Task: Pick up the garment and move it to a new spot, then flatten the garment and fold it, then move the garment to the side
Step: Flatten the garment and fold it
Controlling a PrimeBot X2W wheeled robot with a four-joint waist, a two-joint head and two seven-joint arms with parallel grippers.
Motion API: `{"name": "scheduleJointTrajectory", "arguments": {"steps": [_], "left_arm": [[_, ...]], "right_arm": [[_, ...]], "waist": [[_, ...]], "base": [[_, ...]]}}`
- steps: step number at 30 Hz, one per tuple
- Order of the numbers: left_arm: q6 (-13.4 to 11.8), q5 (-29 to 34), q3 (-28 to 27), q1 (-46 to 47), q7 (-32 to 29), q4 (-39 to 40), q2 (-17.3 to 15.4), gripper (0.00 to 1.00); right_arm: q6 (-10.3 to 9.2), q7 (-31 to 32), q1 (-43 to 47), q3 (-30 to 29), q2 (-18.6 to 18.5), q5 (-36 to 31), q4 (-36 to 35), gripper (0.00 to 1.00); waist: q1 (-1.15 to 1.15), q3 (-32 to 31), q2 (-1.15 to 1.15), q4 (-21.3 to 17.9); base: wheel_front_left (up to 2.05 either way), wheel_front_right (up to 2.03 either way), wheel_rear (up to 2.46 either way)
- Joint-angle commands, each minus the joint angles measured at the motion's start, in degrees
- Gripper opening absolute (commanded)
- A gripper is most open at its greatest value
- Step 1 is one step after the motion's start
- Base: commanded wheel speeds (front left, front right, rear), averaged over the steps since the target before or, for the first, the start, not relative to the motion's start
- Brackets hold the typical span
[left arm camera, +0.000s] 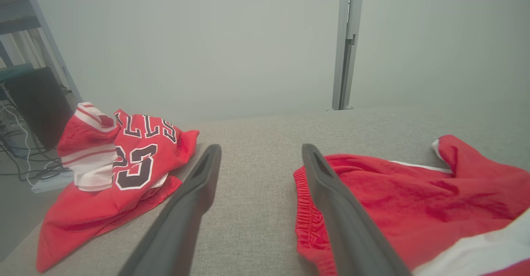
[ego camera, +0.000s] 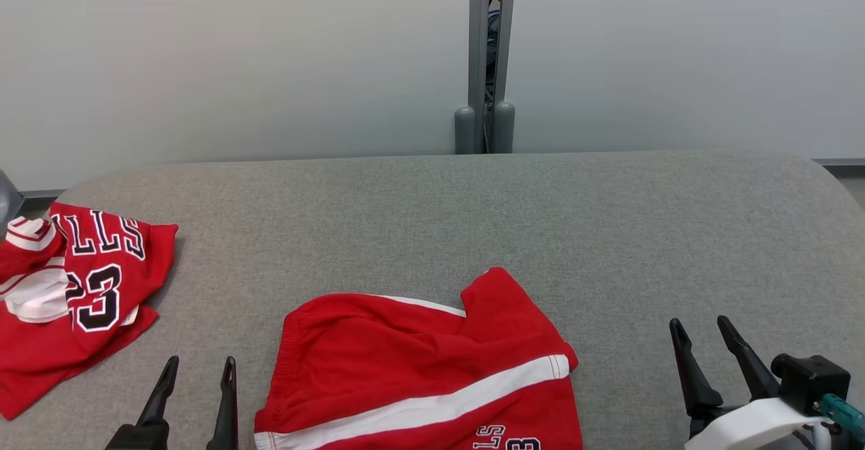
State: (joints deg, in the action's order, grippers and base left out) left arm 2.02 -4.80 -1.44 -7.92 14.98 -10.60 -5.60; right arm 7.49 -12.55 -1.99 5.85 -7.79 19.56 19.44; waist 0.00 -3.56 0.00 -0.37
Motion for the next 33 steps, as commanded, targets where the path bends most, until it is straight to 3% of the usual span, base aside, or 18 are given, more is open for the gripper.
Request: {"name": "scheduleJointTrajectory", "arguments": {"steps": [1, 8, 23, 33], "left_arm": [[0.6, 0.0, 0.2, -0.2, 0.2, 0.2, -0.6, 1.00], [1.5, -0.5, 1.0, -0.2, 0.2, 0.7, -1.2, 1.00], [1.0, -1.4, 1.9, -0.5, 0.2, 1.1, -1.3, 1.00], [1.6, -2.6, 2.7, 0.0, -0.6, 1.7, -1.2, 1.00]], "right_arm": [[0.00, 0.6, 0.5, -0.5, 0.1, -0.6, -0.5, 1.00], [0.00, 1.9, 1.1, -0.8, 0.9, -1.4, -1.9, 1.00], [0.00, 3.1, 1.4, -1.5, 1.2, -1.9, -3.3, 1.00], [0.00, 4.2, 0.6, 0.7, 1.7, -1.3, -3.4, 1.00]], "waist": [[0.00, 0.0, 0.00, 0.2], [0.00, 0.1, 0.00, 0.5], [0.00, 0.2, 0.00, 0.4], [0.00, 0.3, 0.00, 0.9]], "base": [[0.00, 0.00, 0.00], [0.00, 0.00, 0.00], [0.00, 0.00, 0.00], [0.00, 0.00, 0.00]]}}
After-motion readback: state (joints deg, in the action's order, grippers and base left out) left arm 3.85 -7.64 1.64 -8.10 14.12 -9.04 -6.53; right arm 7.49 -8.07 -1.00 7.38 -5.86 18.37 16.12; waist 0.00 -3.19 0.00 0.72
